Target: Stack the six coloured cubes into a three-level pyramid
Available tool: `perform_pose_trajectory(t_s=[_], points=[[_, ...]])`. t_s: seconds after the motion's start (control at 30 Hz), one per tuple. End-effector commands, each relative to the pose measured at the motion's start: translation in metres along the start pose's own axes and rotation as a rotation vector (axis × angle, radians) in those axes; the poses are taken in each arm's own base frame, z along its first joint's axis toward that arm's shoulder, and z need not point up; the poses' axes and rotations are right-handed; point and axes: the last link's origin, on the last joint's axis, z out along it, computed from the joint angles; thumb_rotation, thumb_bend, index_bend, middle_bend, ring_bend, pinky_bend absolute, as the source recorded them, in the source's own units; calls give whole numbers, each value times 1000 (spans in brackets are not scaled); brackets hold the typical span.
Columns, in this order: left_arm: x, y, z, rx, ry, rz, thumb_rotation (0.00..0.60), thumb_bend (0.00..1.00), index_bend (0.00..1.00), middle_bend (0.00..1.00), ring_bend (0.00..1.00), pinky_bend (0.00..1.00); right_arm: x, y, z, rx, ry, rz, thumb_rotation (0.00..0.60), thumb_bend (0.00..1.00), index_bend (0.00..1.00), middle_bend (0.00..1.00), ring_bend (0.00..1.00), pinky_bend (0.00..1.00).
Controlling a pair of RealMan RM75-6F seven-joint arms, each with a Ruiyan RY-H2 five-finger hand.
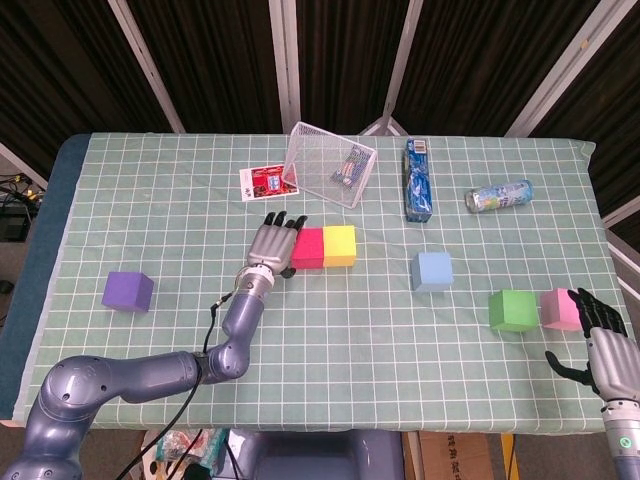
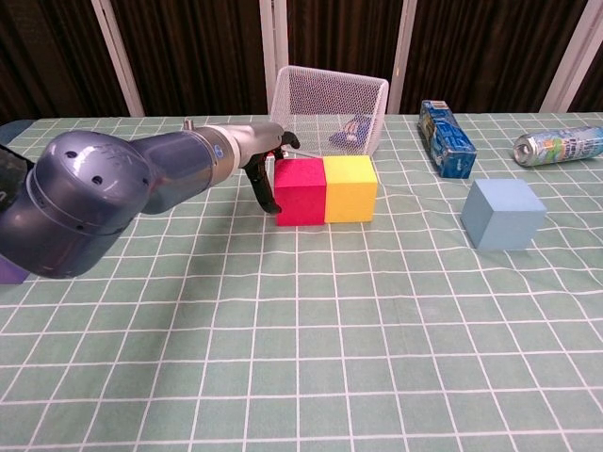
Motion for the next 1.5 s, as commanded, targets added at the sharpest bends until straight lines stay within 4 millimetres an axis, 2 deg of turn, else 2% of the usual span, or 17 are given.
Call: perform_pose_trajectory(t_s=[0.03, 0.2, 0.6, 1.07, 1.5], points=[[0, 0, 0, -2, 1, -3, 600, 241, 8, 110, 3, 18, 0, 0, 0, 0, 0, 1, 600, 298, 0, 0, 0, 0], [3, 1, -1, -7, 9, -8, 600, 213, 0, 58, 0, 18, 0, 0, 0, 0, 1, 1, 600, 299, 0, 0, 0, 0], [9, 9, -1, -22, 36, -31, 600, 214, 0, 43, 0, 19, 0, -1, 0, 2, -1, 5, 600, 298, 0, 0, 0, 0], [7, 23, 6, -34, 52, -38, 600, 284, 0, 44, 0, 19, 0, -1, 0, 4, -2, 10, 600, 299, 0, 0, 0, 0], [4, 23, 9, -28, 54, -37, 600, 337, 0, 46, 0, 19, 0, -1, 0, 3, -5, 12, 600, 299, 0, 0, 0, 0]])
